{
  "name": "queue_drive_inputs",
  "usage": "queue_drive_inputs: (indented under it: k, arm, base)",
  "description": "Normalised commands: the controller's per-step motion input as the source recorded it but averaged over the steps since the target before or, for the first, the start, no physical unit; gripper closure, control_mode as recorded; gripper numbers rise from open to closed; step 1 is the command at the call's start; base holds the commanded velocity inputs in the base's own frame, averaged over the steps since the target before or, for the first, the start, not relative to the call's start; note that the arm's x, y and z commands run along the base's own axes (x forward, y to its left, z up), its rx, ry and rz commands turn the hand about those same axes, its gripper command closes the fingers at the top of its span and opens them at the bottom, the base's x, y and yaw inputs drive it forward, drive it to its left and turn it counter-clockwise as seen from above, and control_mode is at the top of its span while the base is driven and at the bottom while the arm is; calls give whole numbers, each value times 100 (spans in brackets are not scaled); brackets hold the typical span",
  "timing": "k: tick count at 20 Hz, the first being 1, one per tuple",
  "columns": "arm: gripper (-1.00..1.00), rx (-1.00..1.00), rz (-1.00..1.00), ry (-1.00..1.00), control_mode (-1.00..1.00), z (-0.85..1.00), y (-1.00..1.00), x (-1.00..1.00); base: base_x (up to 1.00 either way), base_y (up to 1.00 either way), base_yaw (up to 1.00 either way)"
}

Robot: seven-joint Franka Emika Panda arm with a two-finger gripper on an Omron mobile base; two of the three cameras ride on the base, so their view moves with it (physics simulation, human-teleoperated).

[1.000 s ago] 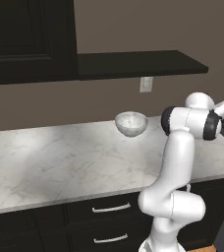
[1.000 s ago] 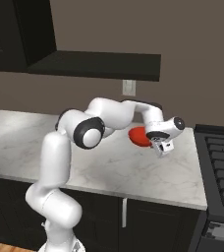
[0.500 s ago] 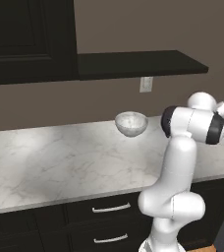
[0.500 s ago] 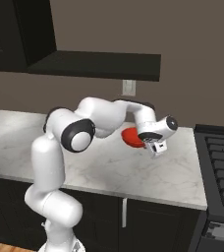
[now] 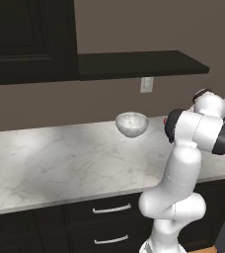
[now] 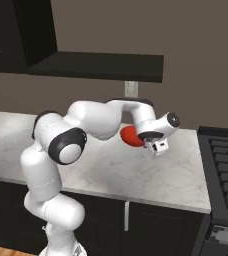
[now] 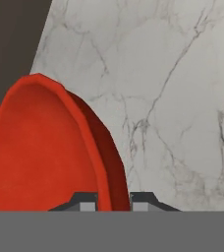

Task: Pick up the bowls on the counter and stack them on top of one another in the open cabinet. Place the smaller bowl on top of the larger bowl.

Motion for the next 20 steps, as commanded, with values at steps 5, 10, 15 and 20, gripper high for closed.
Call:
queue_drive_inputs:
  k: [5, 10, 15, 20]
  arm:
    - [100, 0, 0, 0, -100, 27, 29, -25]
    - [100, 0, 0, 0, -100, 33, 25, -24]
    - [100, 0, 0, -1, -100, 35, 25, -23]
    - [100, 0, 0, -3, -100, 26, 32, -17]
  base:
    - [0, 0, 0]
    - [0, 0, 0]
    - [0, 0, 0]
    - [0, 0, 0]
